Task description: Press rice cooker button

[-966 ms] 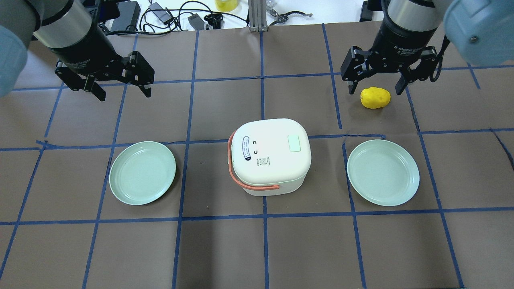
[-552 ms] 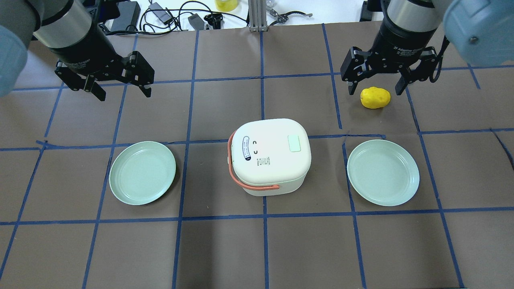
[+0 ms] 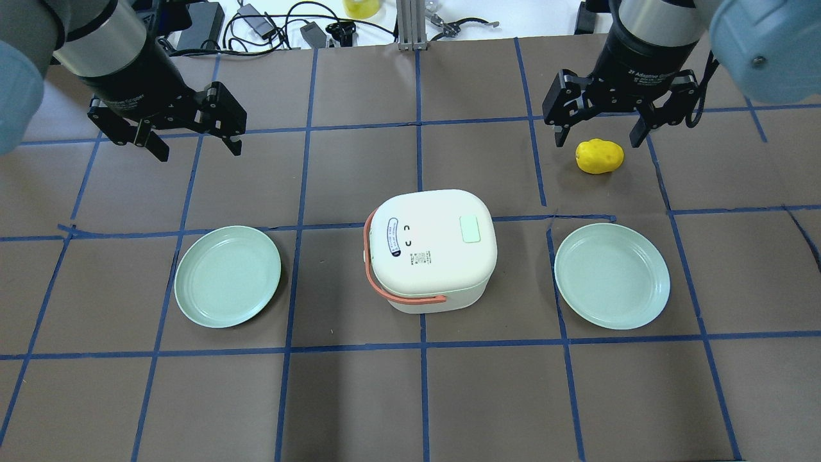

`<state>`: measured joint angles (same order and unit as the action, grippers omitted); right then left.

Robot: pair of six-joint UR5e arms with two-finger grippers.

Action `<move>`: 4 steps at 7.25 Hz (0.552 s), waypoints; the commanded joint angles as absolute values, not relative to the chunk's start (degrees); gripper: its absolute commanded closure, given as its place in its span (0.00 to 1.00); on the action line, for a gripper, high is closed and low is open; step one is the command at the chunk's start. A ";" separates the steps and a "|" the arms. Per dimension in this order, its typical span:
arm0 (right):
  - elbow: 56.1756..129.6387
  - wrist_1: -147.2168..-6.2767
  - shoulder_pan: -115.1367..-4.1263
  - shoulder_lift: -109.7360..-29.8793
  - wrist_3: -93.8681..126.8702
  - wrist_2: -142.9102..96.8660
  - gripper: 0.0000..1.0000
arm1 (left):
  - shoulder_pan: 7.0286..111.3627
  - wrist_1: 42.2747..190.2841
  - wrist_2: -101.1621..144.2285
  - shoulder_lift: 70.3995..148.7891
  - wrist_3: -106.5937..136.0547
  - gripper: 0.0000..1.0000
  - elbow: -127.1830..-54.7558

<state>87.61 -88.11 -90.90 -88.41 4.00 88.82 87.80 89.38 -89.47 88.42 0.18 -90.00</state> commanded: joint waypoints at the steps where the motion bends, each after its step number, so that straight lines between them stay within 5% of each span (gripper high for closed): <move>1: 87.54 -88.07 -90.97 -88.42 3.95 88.77 0.00 | 87.80 89.38 -89.47 88.42 0.26 0.00 -90.00; 4: 87.63 -87.63 -91.14 -88.42 4.83 89.73 0.00 | 87.80 89.38 -89.47 88.42 0.18 0.00 -90.00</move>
